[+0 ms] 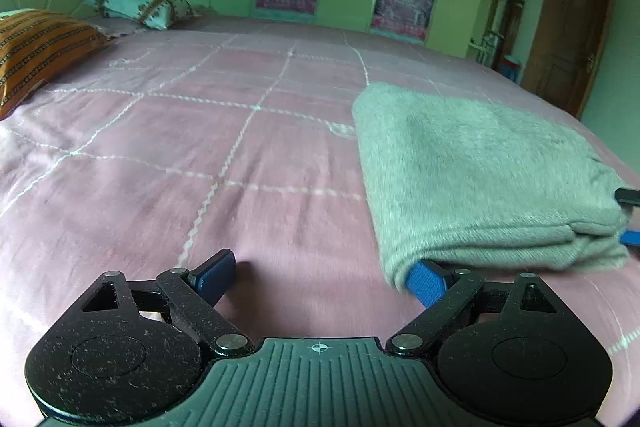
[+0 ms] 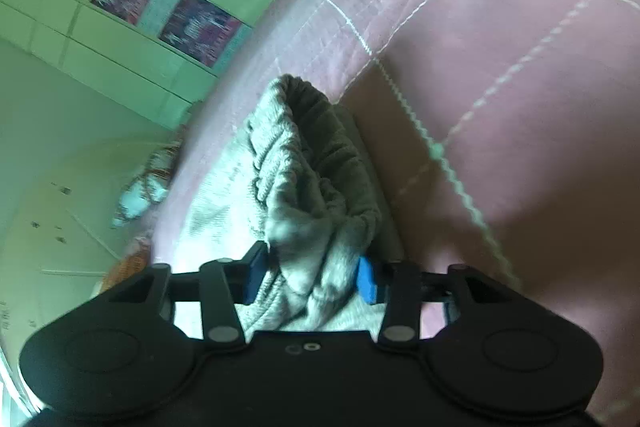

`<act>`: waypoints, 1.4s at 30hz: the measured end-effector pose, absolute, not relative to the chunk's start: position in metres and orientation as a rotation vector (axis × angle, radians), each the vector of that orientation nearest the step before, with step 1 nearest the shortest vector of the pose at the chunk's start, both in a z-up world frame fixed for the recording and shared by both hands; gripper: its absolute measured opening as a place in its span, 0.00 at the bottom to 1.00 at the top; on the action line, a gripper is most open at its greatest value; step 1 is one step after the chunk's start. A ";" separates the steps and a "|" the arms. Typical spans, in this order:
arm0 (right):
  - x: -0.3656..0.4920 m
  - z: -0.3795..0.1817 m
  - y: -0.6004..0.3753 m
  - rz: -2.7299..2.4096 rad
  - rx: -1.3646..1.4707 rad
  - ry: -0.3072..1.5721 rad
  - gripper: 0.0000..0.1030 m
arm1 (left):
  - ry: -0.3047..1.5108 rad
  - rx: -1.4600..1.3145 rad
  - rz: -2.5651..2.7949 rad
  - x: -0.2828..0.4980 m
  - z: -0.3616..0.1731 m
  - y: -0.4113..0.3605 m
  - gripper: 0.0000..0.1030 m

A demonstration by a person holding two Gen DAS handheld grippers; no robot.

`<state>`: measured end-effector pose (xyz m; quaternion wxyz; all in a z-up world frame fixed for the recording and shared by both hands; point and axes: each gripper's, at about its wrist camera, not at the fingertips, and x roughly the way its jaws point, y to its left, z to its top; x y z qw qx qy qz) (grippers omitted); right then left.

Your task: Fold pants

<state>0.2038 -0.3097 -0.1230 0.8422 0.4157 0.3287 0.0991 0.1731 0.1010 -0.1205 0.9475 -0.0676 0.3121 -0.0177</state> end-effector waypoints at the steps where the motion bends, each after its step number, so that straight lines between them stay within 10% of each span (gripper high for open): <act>1: 0.198 -0.118 -0.312 0.206 0.844 0.687 0.36 | 0.648 -0.129 -0.043 0.169 -0.118 0.104 0.88; 2: 0.192 -0.112 -0.314 0.172 0.803 0.690 0.22 | 0.661 -0.119 -0.056 0.164 -0.116 0.108 0.88; 20: 0.320 -0.052 -0.240 0.297 0.446 0.635 0.26 | 0.607 -0.159 -0.278 0.342 -0.048 0.024 0.88; 24: 0.335 -0.092 -0.252 0.227 0.388 0.744 0.00 | 0.768 -0.124 -0.230 0.378 -0.098 0.024 0.88; 29: 0.322 -0.077 -0.273 0.291 0.424 0.714 0.00 | 0.663 -0.186 -0.172 0.361 -0.069 0.053 0.88; 30: 0.319 -0.069 -0.272 0.284 0.409 0.680 0.18 | 0.647 -0.206 -0.172 0.361 -0.064 0.058 0.88; 32: 0.322 -0.059 -0.266 0.295 0.397 0.654 0.21 | 0.652 -0.185 -0.168 0.368 -0.062 0.058 0.88; 42: 0.372 -0.079 -0.272 0.243 0.480 0.782 0.00 | 0.794 -0.265 -0.097 0.400 -0.092 0.076 0.88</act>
